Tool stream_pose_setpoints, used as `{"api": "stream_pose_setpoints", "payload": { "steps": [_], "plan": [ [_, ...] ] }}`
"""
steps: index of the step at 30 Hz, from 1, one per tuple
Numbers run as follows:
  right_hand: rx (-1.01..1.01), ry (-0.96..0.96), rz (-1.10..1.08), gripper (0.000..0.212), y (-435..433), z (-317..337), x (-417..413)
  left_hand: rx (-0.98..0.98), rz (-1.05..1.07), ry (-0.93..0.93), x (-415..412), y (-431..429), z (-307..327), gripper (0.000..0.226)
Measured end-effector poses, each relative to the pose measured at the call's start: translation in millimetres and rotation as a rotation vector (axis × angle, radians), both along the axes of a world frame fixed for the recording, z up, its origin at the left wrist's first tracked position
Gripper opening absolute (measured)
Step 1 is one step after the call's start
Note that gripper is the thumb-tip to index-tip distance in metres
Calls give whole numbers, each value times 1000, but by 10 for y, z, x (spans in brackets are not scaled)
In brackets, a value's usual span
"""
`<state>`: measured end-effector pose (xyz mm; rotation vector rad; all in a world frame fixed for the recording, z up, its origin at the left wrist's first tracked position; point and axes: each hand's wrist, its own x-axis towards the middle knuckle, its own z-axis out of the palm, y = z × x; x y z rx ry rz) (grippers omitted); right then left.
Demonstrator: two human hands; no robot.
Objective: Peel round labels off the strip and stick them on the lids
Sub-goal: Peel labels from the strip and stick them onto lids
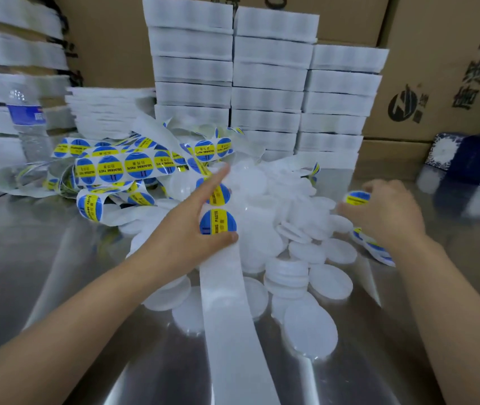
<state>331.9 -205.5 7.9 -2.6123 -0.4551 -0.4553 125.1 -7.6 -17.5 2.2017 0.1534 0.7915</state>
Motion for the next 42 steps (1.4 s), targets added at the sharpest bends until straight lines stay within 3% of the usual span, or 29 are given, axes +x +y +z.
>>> {"api": "stream_pose_setpoints", "payload": {
  "steps": [2, 4, 8, 11, 13, 17, 20, 27, 39, 42],
  "plan": [
    [-115, 50, -134, 60, -93, -52, 111, 24, 24, 20, 16, 36, -44, 108],
    [-164, 116, -214, 56, -144, -90, 182, 26, 69, 22, 30, 59, -76, 112],
    [-272, 259, -255, 50, -135, -139, 208, -80, 101, 1, 54, 43, -57, 96],
    [-366, 183, -185, 48, -28, -123, 114, -151, 83, -39, 47, 52, -21, 84],
    [-285, 63, -17, 44, 92, -85, -17, -181, 48, -64, 38, 45, 1, 74],
    [152, -133, 576, 28, 366, -20, -517, -203, -28, -45, 11, -28, 38, 70],
    [201, -263, 862, 22, 488, -55, -881, -149, 8, -18, 12, -27, 23, 66],
    [206, -587, 881, 10, 568, -155, -1028, -76, 10, -17, 9, -65, 13, 24],
    [240, -616, 886, 2, 562, -142, -1087, -86, -21, 20, -28, -126, 48, 23],
    [224, -632, 893, 3, 563, -142, -1089, -103, -29, 14, -54, -120, 66, 32]
  ]
}}
